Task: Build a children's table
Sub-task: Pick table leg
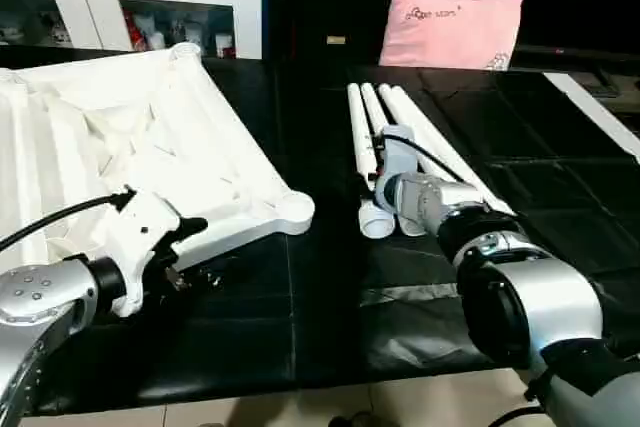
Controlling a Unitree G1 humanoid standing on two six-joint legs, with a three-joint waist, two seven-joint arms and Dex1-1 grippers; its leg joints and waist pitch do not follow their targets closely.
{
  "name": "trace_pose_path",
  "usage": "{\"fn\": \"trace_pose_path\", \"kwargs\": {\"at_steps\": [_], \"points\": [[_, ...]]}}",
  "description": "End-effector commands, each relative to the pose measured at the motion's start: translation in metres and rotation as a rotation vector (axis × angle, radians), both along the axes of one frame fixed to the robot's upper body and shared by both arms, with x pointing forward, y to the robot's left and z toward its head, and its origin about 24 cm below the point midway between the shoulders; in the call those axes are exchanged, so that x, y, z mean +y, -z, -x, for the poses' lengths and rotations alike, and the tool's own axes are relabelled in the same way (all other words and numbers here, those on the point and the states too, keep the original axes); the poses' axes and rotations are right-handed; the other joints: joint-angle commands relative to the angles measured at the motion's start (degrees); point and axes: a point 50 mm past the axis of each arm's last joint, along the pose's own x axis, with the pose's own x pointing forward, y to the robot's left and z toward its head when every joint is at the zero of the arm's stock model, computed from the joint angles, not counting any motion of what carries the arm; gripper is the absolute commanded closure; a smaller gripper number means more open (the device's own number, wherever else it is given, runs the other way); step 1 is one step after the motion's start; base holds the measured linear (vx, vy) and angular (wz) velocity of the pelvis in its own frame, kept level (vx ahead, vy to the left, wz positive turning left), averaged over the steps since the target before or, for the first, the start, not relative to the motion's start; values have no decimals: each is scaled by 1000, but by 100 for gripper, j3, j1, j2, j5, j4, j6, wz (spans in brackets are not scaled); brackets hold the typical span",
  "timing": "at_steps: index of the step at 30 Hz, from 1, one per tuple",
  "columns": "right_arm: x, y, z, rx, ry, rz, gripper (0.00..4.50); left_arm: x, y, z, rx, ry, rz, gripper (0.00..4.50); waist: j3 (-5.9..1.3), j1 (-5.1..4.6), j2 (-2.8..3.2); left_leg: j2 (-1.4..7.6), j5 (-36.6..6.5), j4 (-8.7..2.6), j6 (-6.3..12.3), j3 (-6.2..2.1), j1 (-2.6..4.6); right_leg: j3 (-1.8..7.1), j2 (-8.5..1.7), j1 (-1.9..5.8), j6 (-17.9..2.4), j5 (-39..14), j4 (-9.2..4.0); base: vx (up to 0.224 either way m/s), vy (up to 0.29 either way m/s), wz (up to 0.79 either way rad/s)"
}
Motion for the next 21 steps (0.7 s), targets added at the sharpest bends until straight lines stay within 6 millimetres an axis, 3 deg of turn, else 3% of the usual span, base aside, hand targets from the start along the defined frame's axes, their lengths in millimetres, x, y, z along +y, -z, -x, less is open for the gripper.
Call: {"fn": "trace_pose_path", "kwargs": {"at_steps": [1, 12, 21], "points": [[-5, 5, 3, 48, 27, -10, 154, -6, -3, 0, -3, 36, -8, 70, -337, 24, 139, -21, -879, -407, -84, 152, -32, 107, -202, 325, -1078, -940, -286, 0, 0, 0], [-6, 2, 1, 40, 67, -81, 250, -8, -3, -2, -4, 44, -9, 70, -345, 25, 133, -23, -835, -402, -89, 151, -38, 100, -203, 331, -1069, -926, -280, 0, 0, 0], [-4, -6, -4, -12, 95, -139, 268, -11, -3, -4, -10, 47, -4, 70, -356, 37, 135, -29, -701, -390, -58, 159, -43, 98, -201, 346, -1112, -741, -261, 0, 0, 0]]}}
